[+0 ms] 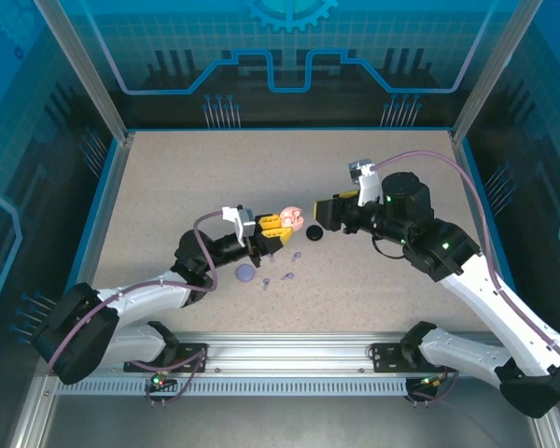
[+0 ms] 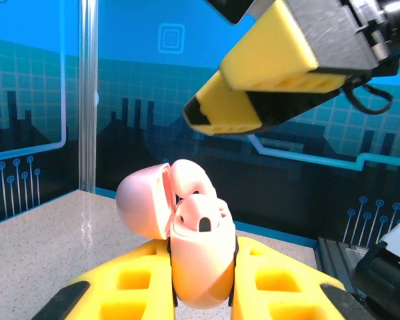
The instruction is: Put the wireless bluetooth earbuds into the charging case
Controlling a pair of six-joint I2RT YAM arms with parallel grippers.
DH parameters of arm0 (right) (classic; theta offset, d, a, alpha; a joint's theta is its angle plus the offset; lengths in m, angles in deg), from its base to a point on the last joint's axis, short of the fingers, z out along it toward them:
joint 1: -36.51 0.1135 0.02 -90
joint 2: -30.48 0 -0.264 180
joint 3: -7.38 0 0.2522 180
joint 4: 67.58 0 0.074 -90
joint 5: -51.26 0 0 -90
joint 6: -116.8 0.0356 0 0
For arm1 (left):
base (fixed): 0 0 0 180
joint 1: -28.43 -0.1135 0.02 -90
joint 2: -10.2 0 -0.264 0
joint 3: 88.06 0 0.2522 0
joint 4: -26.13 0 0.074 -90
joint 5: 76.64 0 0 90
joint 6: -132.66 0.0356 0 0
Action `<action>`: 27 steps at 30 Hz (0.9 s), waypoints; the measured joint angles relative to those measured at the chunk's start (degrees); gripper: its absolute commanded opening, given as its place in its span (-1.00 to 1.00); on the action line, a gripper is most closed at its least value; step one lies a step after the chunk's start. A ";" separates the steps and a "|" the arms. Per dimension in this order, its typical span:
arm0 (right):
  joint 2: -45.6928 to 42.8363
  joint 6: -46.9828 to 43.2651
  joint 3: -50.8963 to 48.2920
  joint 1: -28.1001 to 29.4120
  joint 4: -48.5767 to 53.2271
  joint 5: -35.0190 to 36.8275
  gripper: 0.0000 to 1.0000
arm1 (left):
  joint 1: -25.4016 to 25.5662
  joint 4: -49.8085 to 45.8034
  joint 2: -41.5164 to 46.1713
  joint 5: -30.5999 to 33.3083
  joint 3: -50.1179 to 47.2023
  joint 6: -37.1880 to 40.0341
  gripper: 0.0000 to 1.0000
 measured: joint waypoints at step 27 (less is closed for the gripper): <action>5.60 1.86 1.20 -0.33 -0.33 -8.22 0.51 | 0.00 3.21 -0.85 -1.57 0.04 0.00 -0.71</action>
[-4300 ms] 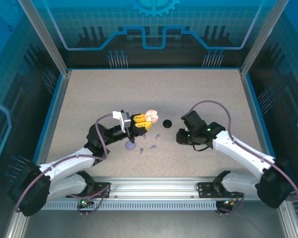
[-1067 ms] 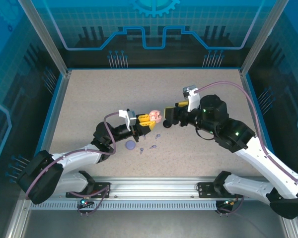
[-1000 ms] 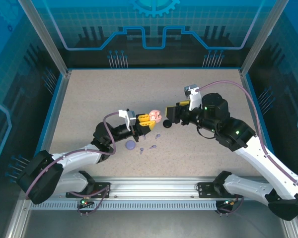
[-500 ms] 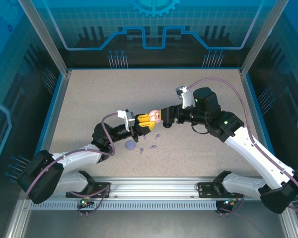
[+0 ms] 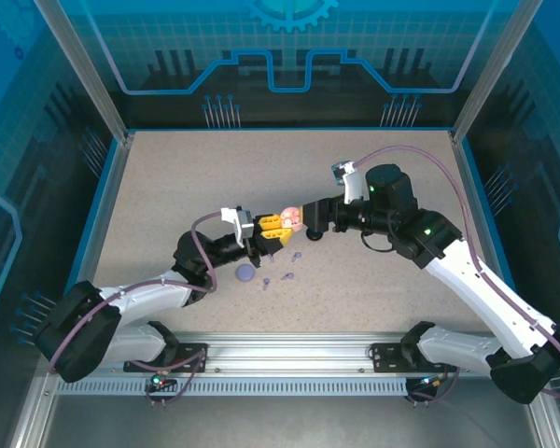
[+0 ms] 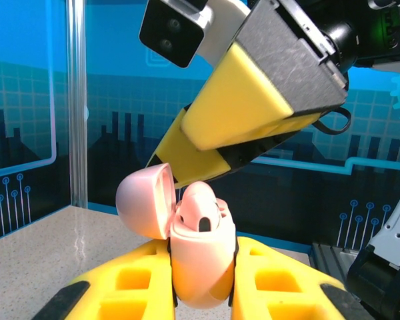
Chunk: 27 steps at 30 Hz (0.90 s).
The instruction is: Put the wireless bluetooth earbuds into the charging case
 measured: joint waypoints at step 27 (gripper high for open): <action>2.32 0.98 0.85 0.87 -5.09 -14.05 0.25 | 0.09 0.11 -0.07 0.20 0.04 0.00 -0.73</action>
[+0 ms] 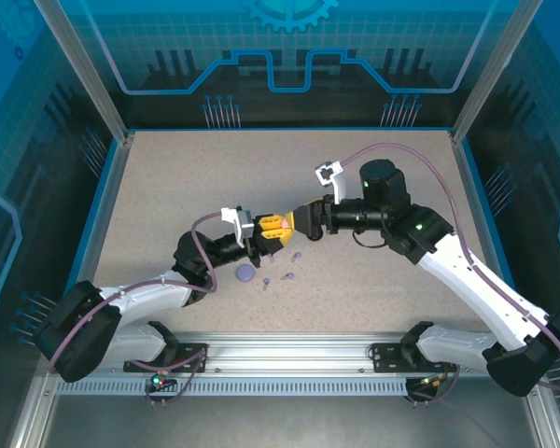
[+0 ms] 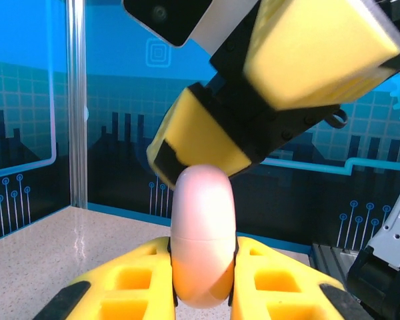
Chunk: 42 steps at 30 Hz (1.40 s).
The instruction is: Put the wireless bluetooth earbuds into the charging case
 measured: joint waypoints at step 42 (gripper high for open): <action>2.75 -55.32 2.91 -3.17 13.77 -8.98 0.04 | 0.02 -4.59 4.37 -3.67 -0.02 0.00 -0.74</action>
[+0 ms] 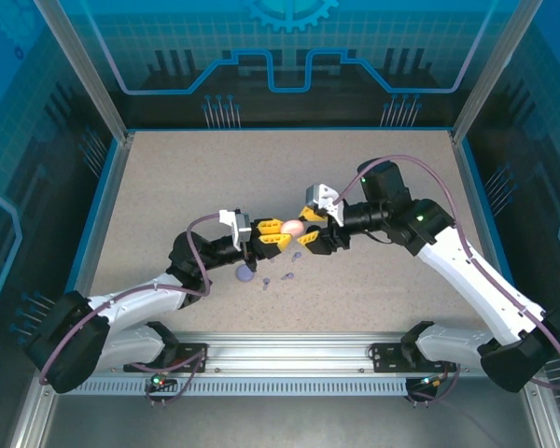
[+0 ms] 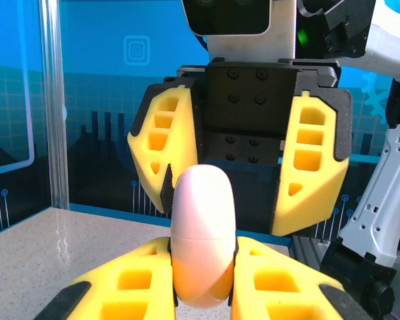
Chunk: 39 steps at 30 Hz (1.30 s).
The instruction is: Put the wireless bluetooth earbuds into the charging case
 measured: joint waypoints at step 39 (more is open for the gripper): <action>16.72 8.92 -6.73 -7.93 8.70 13.62 -0.46 | 0.04 -12.52 15.91 14.56 -4.92 9.27 0.27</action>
